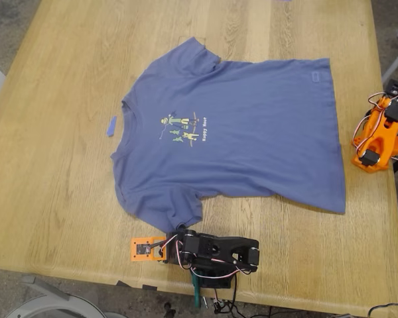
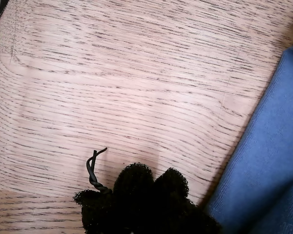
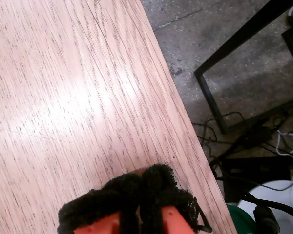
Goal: Fold a T-shirt
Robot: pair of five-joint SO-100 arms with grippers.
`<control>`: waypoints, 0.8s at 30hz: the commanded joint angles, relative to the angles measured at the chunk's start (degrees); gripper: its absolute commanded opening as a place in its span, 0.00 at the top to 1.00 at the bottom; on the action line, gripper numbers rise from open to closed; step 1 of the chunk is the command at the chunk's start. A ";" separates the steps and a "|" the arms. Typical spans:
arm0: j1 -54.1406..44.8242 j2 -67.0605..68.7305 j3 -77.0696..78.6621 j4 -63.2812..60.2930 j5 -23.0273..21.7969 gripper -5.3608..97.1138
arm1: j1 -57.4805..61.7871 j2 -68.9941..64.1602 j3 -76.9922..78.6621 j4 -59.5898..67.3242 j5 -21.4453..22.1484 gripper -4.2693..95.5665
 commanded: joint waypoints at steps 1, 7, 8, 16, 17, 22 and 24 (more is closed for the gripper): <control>-0.18 6.50 -0.97 0.35 -0.79 0.95 | 1.05 0.09 3.69 -0.09 -0.44 0.91; -0.18 6.50 -0.97 0.35 -0.88 0.95 | -1.93 0.09 3.78 -0.09 -0.35 0.91; -0.18 6.50 -0.97 0.35 -0.88 0.95 | -3.16 0.09 3.78 -0.09 -0.44 0.91; 2.72 6.50 -0.97 0.35 -1.05 0.95 | -8.09 0.00 3.78 -0.09 -0.44 0.91; 3.34 6.50 -0.97 0.35 -1.14 0.95 | -9.76 0.00 3.78 -0.09 -0.44 0.91; 3.87 5.71 -0.97 0.35 -9.84 0.95 | -10.55 0.00 3.78 -0.09 -0.44 0.85; 5.01 5.19 -0.97 0.35 -16.61 0.95 | -9.76 0.00 3.78 -0.09 -0.44 0.84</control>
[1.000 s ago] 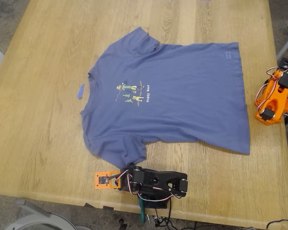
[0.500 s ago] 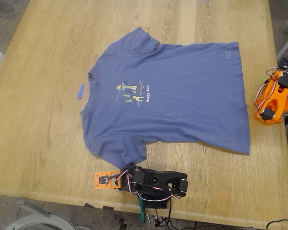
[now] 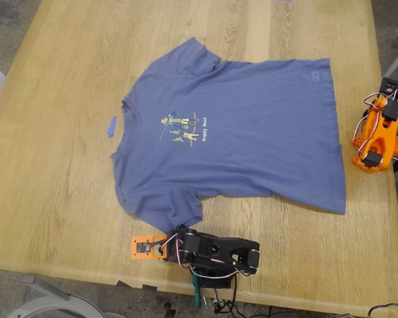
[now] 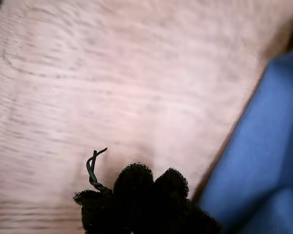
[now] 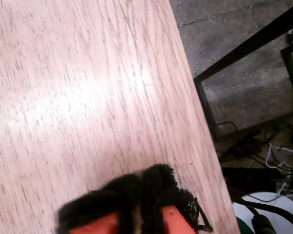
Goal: Fold a T-shirt
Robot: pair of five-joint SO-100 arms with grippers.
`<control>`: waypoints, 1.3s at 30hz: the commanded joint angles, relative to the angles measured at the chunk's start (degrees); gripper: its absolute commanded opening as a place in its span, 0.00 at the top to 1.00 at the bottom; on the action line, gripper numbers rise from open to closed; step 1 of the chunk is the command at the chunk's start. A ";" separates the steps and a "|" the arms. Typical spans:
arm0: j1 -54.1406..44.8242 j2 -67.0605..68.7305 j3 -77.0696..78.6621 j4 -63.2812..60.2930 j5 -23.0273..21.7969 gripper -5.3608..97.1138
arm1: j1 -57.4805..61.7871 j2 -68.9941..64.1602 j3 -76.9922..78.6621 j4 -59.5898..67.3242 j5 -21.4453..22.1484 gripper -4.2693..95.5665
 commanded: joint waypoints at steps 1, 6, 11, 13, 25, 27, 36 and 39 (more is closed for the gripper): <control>1.49 5.19 -0.97 0.35 -10.20 0.95 | 0.53 0.00 3.78 0.18 -0.44 0.87; 2.55 5.62 -0.97 0.35 -14.33 0.95 | -1.85 0.09 3.69 -0.70 -5.45 0.90; 4.83 6.50 -0.97 0.35 -1.93 0.95 | -7.03 0.09 3.60 -17.93 -3.96 0.88; 6.42 6.50 -0.97 0.00 4.22 0.95 | -8.00 0.09 3.52 -28.56 -4.13 0.88; 15.38 6.50 -0.97 0.35 1.14 0.95 | -14.41 0.18 -4.66 -33.40 4.66 0.90; 16.44 6.50 -0.97 0.35 -1.41 0.95 | -17.14 0.18 -5.54 -34.10 4.75 0.90; 15.91 6.50 -0.97 -7.82 18.63 0.95 | -31.55 0.18 -12.74 -29.44 5.62 0.89; 15.82 6.50 -0.97 -14.06 26.98 0.95 | -36.39 0.18 -15.64 -25.84 5.10 0.89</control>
